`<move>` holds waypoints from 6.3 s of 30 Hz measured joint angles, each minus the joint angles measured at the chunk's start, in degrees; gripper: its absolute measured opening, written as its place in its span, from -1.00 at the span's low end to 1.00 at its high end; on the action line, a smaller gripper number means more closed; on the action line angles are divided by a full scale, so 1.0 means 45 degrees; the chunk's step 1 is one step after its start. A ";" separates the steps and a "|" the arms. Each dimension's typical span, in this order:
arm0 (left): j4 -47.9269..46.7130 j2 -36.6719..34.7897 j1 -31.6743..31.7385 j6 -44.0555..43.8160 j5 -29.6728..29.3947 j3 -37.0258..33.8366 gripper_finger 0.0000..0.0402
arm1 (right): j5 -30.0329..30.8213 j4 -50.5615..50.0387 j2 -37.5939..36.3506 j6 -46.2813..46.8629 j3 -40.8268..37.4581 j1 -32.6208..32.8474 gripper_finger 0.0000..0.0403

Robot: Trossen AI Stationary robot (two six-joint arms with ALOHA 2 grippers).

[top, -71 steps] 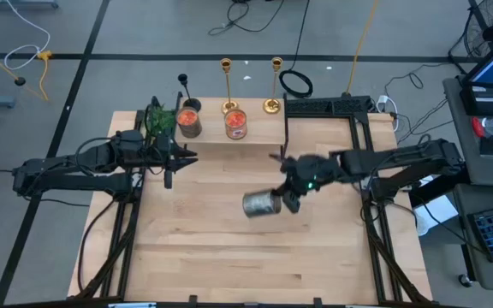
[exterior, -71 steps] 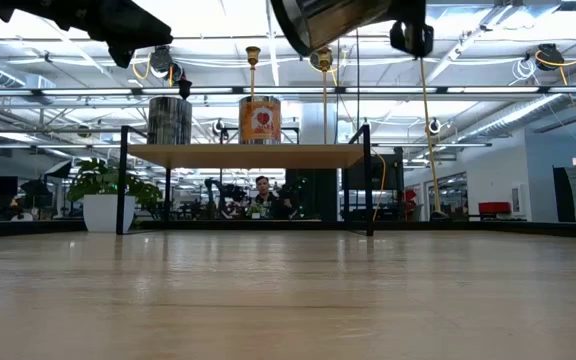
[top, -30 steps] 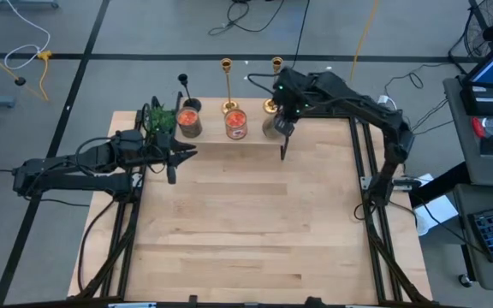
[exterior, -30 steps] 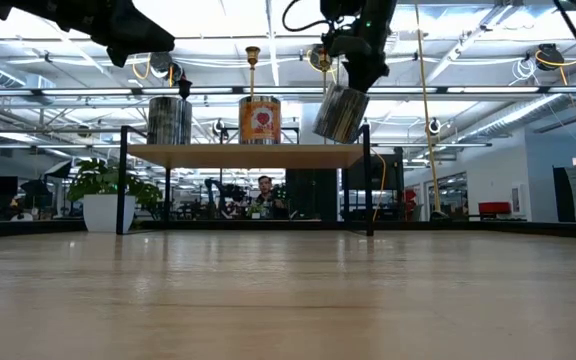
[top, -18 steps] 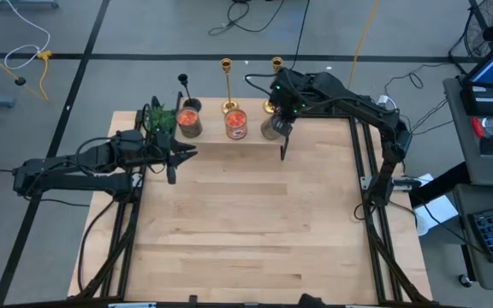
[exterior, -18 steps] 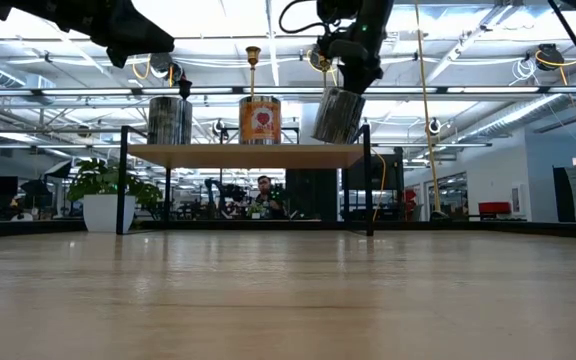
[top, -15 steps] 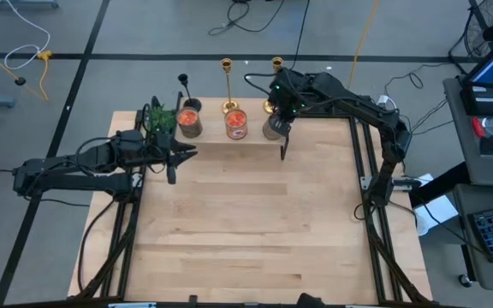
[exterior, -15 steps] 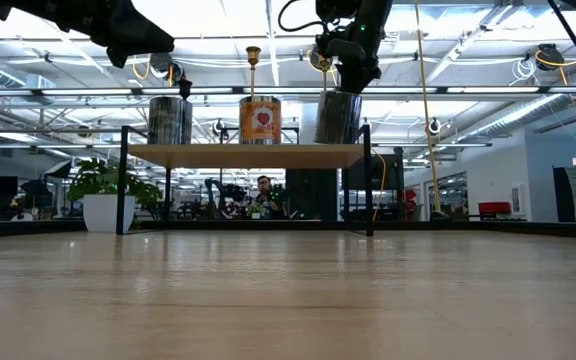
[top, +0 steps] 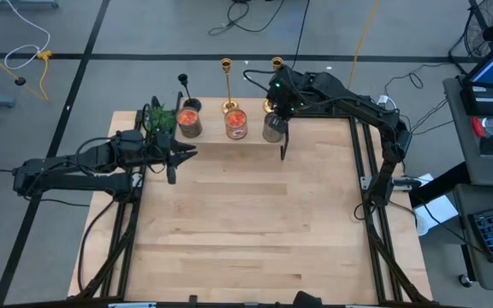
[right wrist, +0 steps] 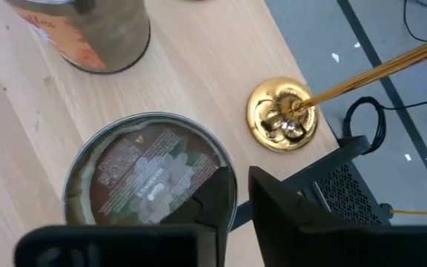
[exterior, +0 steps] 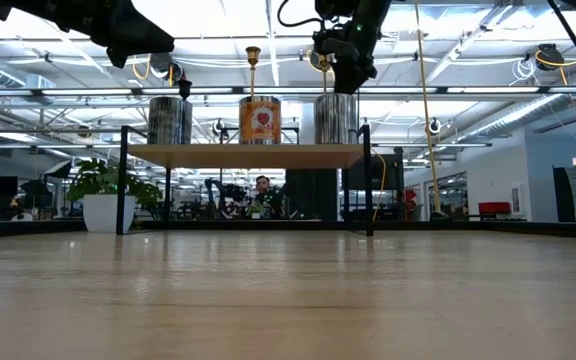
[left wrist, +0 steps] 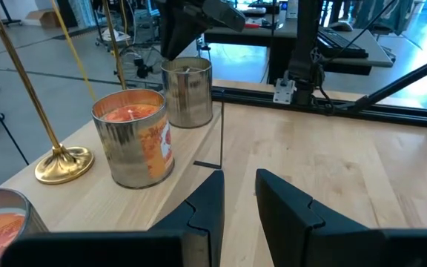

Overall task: Pick & Place candle stick holders
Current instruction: Put the scented candle on the shelf, then return to Home Position

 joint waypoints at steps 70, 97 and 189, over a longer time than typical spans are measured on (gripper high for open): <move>0.4508 -0.7845 0.0000 0.1761 0.0637 -0.7742 -0.58 | -0.5718 1.7293 -2.0779 -0.0510 -2.4372 0.2997 -0.86; 0.3652 -0.7838 -0.0004 0.1004 0.1326 -0.7723 -0.57 | -0.5700 1.5889 -2.1556 -0.0191 -2.4917 0.2997 -0.86; 0.3733 -0.7841 -0.0001 0.1010 0.1307 -0.7723 -0.57 | -0.5700 1.5865 -2.1546 -0.0177 -2.4936 0.2997 -0.86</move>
